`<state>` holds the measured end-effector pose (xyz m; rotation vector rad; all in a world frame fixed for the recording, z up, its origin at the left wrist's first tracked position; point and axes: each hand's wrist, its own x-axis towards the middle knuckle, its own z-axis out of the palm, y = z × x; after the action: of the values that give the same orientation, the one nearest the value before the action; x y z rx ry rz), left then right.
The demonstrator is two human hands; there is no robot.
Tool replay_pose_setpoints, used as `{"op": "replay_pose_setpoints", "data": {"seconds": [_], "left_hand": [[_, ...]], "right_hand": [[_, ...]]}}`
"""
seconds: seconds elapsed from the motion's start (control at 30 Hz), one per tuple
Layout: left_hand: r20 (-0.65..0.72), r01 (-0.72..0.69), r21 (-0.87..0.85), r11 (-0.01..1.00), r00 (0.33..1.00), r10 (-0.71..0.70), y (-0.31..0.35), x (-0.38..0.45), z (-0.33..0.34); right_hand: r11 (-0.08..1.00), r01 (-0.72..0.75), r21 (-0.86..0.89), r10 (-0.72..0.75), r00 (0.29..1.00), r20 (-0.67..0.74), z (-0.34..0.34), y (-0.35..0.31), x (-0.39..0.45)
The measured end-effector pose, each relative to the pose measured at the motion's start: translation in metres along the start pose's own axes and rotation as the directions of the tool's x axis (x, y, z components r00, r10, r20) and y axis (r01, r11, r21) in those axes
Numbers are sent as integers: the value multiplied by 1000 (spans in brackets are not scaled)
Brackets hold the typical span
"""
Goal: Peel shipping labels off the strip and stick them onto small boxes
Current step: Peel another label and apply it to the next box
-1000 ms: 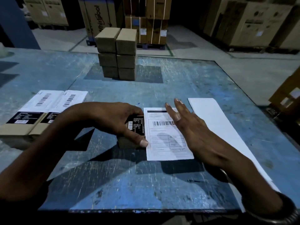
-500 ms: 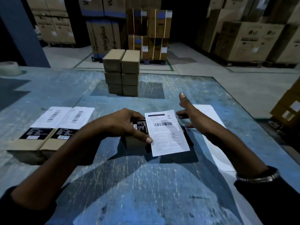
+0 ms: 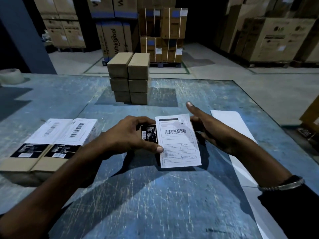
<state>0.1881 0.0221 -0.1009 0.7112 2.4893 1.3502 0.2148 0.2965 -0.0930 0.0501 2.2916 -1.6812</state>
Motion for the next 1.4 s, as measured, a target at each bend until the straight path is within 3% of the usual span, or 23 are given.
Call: {"op": "replay_pose_setpoints", "data": {"seconds": [0.23,0.37,0.43,0.57,0.63,0.73,0.93,1.1,1.4], "left_hand": [[-123,-146,24,989,981,148,-12,4,5],[-195,-237,99,966,948,253,-10,4,9],[-242,-196,99,976,946,215,-4,2,8],[-392,-150,-286,947,919,27,13,-1,6],[-426,-167,-438,884,904,-40,21,-3,6],[-456,-198,-513,835,887,-71,33,-11,6],[-561,-300,-454,839,828,-8,43,-20,12],[-589,-356,-435,827,807,37,42,-22,25],[-571,-347,-471,811,820,18,43,-22,32]], "right_hand": [[980,94,175,-104,993,47,0,7,-4],[915,215,342,-198,977,-84,0,11,-4],[891,262,370,-222,964,-149,0,9,-4],[848,352,397,-283,933,-223,6,-1,-11],[827,414,380,-340,907,-248,16,-8,-18],[813,505,289,-429,856,-288,28,-14,-27],[827,534,177,-455,819,-350,39,-22,-36],[814,578,48,-497,738,-456,54,-18,-37],[810,583,72,-492,740,-458,56,-24,-41]]}}
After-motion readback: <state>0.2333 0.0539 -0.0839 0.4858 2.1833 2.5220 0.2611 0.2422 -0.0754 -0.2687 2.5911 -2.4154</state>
